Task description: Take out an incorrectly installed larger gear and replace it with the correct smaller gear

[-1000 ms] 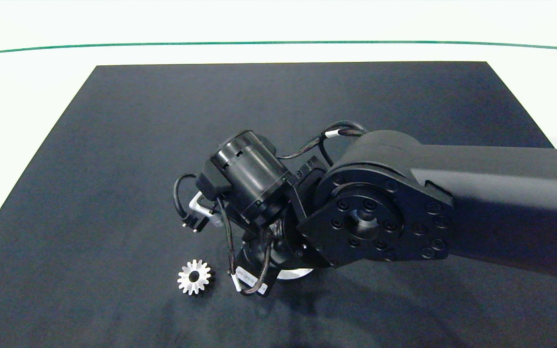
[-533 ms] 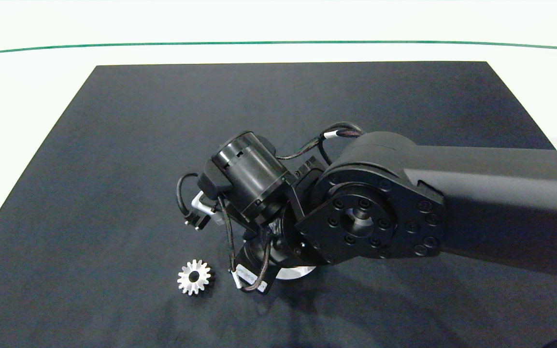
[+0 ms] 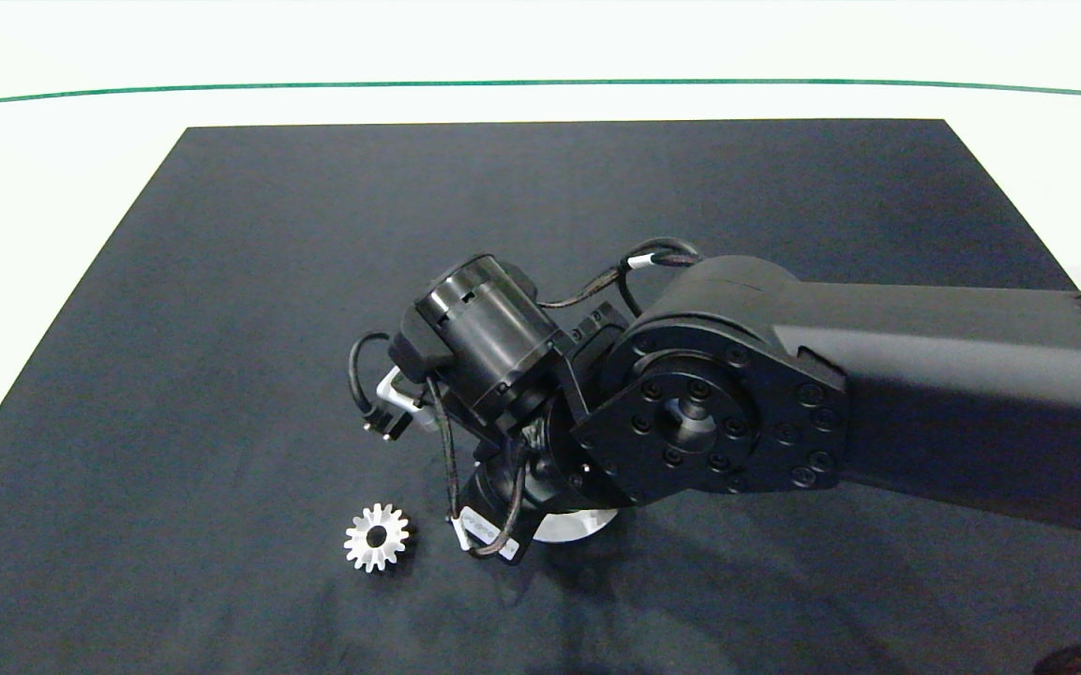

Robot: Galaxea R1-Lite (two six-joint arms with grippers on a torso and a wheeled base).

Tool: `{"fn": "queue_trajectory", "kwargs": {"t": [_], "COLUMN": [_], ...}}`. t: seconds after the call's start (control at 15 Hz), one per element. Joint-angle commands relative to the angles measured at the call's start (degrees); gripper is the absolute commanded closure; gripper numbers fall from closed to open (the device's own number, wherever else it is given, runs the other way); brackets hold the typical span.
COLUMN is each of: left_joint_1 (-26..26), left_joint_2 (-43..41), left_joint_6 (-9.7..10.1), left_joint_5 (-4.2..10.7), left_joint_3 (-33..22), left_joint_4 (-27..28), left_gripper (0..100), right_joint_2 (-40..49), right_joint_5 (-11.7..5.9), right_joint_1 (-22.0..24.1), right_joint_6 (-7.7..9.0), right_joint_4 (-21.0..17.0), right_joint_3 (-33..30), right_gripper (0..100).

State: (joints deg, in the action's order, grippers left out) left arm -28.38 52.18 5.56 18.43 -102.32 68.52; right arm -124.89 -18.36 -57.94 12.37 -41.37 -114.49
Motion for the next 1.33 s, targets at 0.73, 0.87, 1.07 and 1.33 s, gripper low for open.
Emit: {"fn": "queue_trajectory", "kwargs": {"t": [0.73,0.87,1.07,1.33], "left_joint_1": [-0.01,-0.01,-0.01,-0.01], "left_joint_2": [0.03,0.03,0.03,0.03], "left_joint_6": [-0.02,-0.02,-0.02,-0.02], "left_joint_5": [0.11,0.11,0.11,0.11], "left_joint_3": [0.01,0.01,0.01,0.01], "left_joint_4": [0.38,0.38,0.38,0.38], "left_gripper": [0,0,0,0], "right_joint_2": [-0.7,-0.26,0.53,1.67], "right_joint_5": [-0.27,-0.27,-0.36,-0.27], "right_joint_1": [-0.68,-0.59,-0.68,-0.68], "right_joint_6": [-0.77,-0.77,-0.77,-0.77], "right_joint_4": [-0.11,-0.29,-0.29,-0.11], "right_joint_3": [-0.03,0.15,1.03,2.7], "right_gripper": [60,60,60,60]}}
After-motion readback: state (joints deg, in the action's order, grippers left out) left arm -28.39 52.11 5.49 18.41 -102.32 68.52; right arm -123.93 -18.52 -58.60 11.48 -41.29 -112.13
